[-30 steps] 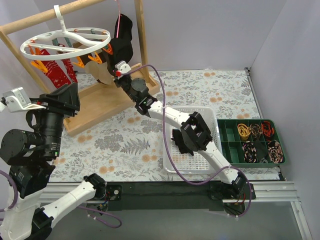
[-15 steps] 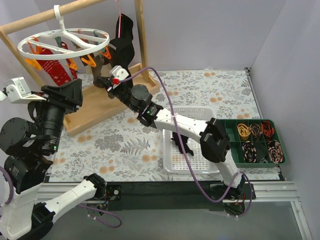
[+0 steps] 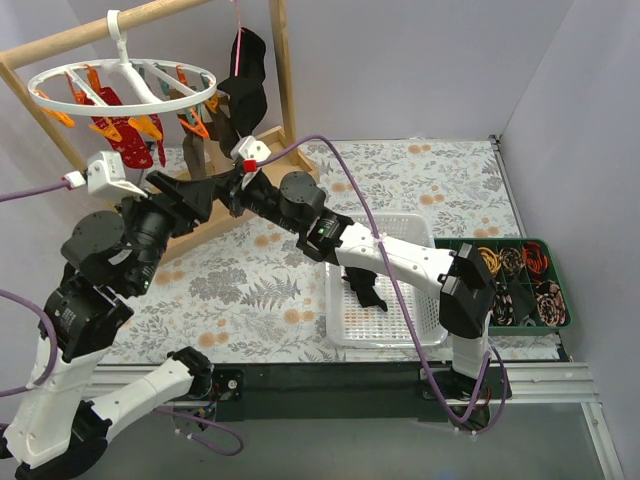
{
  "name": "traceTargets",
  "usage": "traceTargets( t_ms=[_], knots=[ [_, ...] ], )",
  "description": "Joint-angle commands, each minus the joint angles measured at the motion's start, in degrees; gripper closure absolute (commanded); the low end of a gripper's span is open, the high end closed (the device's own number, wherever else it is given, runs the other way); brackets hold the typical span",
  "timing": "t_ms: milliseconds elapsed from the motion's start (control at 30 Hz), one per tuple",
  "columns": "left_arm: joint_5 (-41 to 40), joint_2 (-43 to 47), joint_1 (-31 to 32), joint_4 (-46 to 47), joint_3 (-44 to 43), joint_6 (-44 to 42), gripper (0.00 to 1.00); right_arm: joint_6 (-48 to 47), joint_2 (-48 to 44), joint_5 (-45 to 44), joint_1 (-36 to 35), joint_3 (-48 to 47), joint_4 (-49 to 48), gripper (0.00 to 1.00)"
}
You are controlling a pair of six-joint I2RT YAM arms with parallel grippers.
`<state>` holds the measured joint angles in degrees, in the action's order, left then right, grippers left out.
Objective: Remove the socks clipped to the hanger
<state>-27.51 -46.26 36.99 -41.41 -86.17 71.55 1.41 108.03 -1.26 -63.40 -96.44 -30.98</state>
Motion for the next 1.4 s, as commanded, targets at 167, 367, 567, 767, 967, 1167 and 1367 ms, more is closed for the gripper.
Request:
traceTargets(
  t_ms=[167, 367, 567, 767, 967, 1167, 1367],
  knots=[
    [-7.03, 4.51, 0.27, -4.04, 12.07, 12.12, 0.43, 5.18, -2.82, 13.03, -0.41, -1.65, 8.21, 0.99],
    [-13.26, 5.83, 0.27, -4.9, 14.8, 16.41, 0.46, 6.58, -2.91, 16.28, -0.41, -1.64, 8.48, 0.99],
    [-22.15, 10.04, 0.27, -3.78, 17.7, 22.49, 0.45, 6.68, -3.88, 17.87, -0.41, -0.77, 8.75, 0.99],
    [-21.53, 2.36, 0.27, 7.41, 11.58, 11.0, 0.56, 5.71, -3.7, 18.57, -0.33, -0.41, 8.75, 0.99],
    [-28.38, -13.05, 0.27, -6.57, -9.59, 7.82, 0.56, 3.26, -2.65, 15.85, -0.41, -0.85, 8.75, 0.99],
    [-29.09, -21.05, 0.27, -9.64, -21.64, 6.85, 0.57, -1.23, -0.45, 12.16, -0.41, -1.82, 8.83, 0.99],
    [-33.23, -29.85, -2.0, -15.29, -31.34, 3.61, 0.58, -4.31, -0.1, 10.84, -0.41, -0.77, 8.75, 0.99]
  ],
)
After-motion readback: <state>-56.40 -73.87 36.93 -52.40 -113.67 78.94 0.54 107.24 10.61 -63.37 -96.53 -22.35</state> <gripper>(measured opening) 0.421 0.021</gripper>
